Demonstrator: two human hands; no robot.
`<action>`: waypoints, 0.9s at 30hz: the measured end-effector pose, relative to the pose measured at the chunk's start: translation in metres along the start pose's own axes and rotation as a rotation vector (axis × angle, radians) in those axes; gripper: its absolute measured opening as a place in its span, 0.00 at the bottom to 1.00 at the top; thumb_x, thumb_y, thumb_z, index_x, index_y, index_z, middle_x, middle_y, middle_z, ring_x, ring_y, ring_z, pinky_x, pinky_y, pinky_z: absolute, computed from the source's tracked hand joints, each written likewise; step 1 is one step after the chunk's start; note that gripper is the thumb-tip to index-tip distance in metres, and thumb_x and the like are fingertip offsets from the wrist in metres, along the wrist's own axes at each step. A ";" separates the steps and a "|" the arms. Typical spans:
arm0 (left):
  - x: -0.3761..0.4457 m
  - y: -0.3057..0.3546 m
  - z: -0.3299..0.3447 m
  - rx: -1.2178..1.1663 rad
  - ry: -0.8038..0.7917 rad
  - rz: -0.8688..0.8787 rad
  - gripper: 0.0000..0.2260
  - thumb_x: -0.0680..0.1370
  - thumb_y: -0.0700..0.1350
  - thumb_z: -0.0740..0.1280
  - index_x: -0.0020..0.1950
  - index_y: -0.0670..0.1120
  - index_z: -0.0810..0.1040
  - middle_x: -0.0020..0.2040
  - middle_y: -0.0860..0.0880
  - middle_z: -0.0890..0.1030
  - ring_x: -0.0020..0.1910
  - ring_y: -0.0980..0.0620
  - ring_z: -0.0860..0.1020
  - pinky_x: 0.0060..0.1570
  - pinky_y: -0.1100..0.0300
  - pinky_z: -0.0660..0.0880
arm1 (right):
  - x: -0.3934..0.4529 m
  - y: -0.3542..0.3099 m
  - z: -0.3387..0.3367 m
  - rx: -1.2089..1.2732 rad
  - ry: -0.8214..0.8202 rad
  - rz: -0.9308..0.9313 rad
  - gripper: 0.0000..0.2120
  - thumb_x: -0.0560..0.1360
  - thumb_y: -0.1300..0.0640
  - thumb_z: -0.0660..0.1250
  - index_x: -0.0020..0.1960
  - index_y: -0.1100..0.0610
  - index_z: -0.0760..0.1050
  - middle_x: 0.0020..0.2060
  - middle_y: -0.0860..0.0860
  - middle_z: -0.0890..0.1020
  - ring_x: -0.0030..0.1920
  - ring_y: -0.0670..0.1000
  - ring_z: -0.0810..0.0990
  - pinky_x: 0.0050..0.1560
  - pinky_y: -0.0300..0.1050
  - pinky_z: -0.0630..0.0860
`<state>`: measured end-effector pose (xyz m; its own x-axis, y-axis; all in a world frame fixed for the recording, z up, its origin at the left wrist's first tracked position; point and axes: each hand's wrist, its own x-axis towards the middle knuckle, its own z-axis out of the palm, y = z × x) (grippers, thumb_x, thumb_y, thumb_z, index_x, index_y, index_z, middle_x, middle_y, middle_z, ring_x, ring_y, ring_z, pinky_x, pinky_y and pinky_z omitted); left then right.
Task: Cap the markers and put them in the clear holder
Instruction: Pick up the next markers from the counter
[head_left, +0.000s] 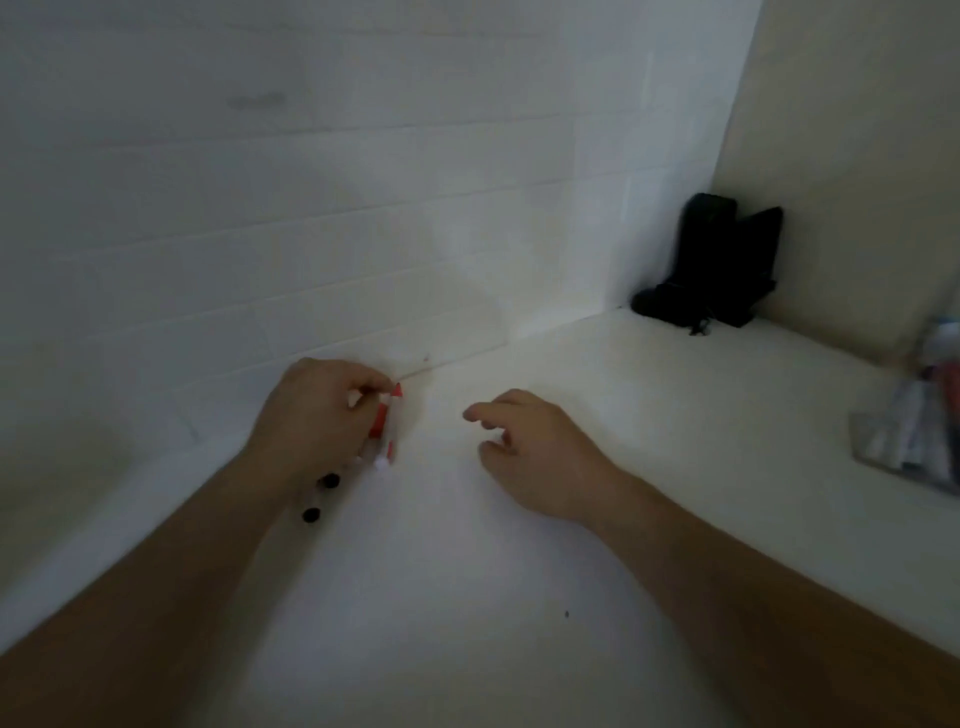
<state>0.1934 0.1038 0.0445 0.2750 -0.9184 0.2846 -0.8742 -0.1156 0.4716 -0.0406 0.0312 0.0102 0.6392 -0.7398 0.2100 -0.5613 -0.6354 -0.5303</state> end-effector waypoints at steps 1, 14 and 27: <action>0.001 -0.012 -0.001 0.059 0.025 -0.006 0.08 0.77 0.51 0.66 0.52 0.57 0.85 0.42 0.55 0.86 0.38 0.57 0.83 0.44 0.56 0.82 | 0.011 -0.010 0.012 -0.026 -0.014 -0.023 0.19 0.77 0.52 0.64 0.67 0.48 0.77 0.59 0.49 0.78 0.55 0.52 0.79 0.62 0.48 0.75; 0.002 -0.017 0.018 0.464 0.043 0.100 0.14 0.72 0.63 0.61 0.52 0.62 0.82 0.50 0.58 0.79 0.53 0.48 0.71 0.54 0.49 0.64 | 0.035 -0.036 0.043 -0.316 0.017 -0.004 0.17 0.75 0.37 0.58 0.51 0.48 0.77 0.46 0.52 0.72 0.48 0.58 0.75 0.47 0.52 0.78; 0.003 0.007 0.034 0.563 -0.061 0.316 0.09 0.80 0.47 0.64 0.54 0.59 0.81 0.47 0.58 0.81 0.47 0.52 0.68 0.46 0.54 0.60 | -0.026 0.035 -0.038 -0.184 0.027 0.195 0.17 0.80 0.39 0.61 0.63 0.47 0.71 0.43 0.49 0.81 0.40 0.49 0.78 0.40 0.45 0.73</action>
<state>0.1746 0.0877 0.0205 -0.0383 -0.9585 0.2824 -0.9899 -0.0022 -0.1417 -0.0966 0.0202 0.0172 0.4967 -0.8562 0.1422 -0.7599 -0.5082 -0.4053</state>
